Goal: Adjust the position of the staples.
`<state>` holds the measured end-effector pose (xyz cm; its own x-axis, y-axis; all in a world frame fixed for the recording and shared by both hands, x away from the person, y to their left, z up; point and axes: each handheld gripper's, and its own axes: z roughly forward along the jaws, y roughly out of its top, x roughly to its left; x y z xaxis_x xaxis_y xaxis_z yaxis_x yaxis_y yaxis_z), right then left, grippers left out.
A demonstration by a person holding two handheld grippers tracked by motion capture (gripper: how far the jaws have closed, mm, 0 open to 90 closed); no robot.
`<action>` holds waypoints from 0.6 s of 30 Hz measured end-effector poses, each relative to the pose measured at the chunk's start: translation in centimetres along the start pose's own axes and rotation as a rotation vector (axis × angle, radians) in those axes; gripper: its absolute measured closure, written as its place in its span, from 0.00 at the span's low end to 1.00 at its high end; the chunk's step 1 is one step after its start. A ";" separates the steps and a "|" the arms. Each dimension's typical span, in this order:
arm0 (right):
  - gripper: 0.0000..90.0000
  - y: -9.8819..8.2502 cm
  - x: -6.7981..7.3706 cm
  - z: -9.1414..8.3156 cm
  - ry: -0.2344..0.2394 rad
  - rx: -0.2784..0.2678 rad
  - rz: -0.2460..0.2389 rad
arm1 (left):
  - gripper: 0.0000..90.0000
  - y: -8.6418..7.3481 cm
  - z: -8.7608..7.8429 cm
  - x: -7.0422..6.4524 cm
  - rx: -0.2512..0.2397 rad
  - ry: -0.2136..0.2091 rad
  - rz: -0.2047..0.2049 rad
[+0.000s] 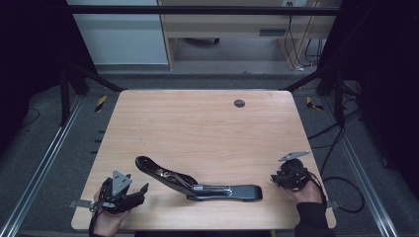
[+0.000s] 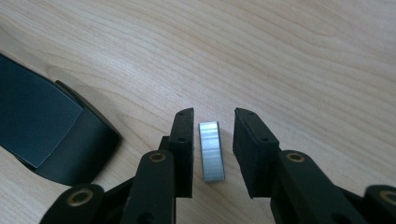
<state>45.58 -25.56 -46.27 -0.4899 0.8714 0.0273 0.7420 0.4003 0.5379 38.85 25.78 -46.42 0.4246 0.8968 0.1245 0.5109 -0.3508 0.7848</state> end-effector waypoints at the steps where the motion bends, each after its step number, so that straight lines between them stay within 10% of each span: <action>1: 0.78 -0.1 -0.1 0.1 0.001 0.007 -0.001 | 0.33 0.0 0.0 0.0 0.000 0.000 0.000; 18: 0.86 -0.3 0.1 1.1 -0.003 0.044 -0.031 | 0.33 0.0 0.0 0.0 0.002 0.001 0.001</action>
<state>45.84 -25.30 -47.31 -0.5117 0.8591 0.0089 0.7460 0.4392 0.5005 38.88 25.77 -46.45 0.4242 0.8968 0.1259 0.5123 -0.3523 0.7832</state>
